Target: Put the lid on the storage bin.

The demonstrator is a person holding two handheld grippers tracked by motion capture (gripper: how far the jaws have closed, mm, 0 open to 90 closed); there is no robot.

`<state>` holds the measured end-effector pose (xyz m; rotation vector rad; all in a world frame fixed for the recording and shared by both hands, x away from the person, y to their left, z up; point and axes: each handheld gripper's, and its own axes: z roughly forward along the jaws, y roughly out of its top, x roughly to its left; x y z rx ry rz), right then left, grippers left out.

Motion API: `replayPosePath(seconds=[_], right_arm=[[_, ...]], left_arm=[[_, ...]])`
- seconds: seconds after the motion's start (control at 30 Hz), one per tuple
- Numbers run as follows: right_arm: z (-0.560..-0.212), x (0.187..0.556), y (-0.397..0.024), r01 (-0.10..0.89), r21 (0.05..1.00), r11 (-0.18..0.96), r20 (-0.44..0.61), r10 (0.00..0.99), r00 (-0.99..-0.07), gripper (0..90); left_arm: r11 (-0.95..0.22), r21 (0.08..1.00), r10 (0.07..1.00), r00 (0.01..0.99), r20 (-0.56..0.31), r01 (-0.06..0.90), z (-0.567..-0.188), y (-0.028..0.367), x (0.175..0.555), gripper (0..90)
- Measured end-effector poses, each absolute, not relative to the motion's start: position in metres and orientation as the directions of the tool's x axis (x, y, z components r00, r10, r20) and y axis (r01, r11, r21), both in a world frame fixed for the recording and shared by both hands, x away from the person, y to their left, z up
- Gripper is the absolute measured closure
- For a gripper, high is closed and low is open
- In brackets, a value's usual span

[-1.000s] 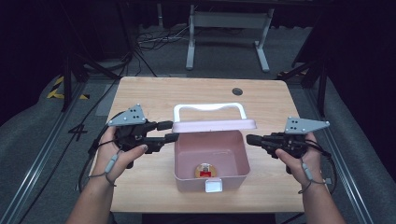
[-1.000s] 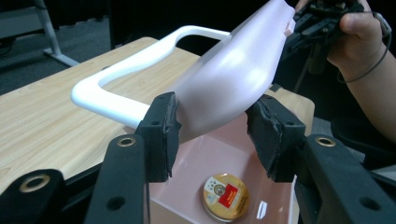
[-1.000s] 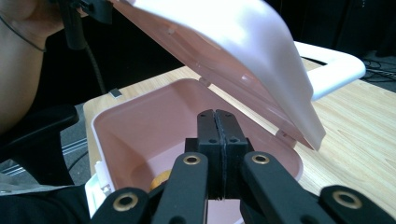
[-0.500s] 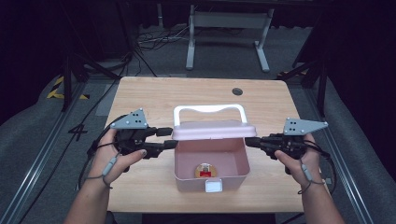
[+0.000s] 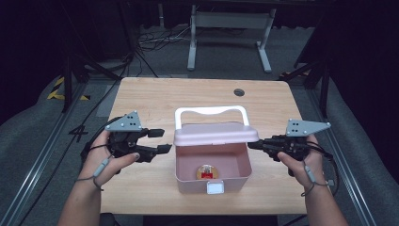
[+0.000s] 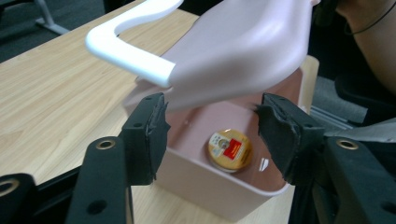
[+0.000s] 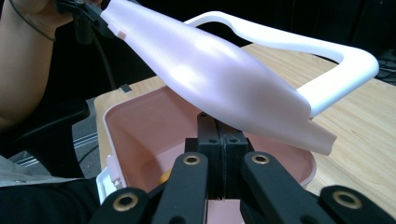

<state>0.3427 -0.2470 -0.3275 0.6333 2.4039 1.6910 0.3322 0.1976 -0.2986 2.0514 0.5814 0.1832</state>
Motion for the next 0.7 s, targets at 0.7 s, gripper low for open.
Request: replayPosePath(seconds=[0.7], right_arm=[[-0.326, 0.339, -0.25, 0.281, 0.893, 0.351, 0.131, 0.395, -0.91, 90.0]], left_arm=[[-0.282, 0.887, 0.686, 0.723, -0.081, 0.367, -0.32, 0.243, 0.371, 35.1]])
